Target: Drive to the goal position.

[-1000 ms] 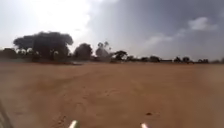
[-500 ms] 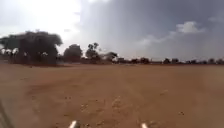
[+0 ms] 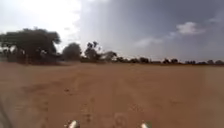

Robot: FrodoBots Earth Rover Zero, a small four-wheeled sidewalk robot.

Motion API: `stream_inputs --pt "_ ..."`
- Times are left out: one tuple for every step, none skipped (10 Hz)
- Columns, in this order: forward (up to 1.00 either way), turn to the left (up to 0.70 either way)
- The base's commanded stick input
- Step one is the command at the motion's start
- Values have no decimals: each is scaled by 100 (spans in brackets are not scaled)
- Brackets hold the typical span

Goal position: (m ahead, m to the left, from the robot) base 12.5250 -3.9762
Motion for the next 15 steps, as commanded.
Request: stream_inputs --pt "100 0" --pt "100 0" --pt "100 0" --pt "100 0" --pt "100 0" --pt "100 0" --pt "100 0" --pt "100 0" --pt "100 0" --pt "100 0" --pt "100 0" --pt "100 0" --pt "100 0" --pt "100 0" --pt "100 0"
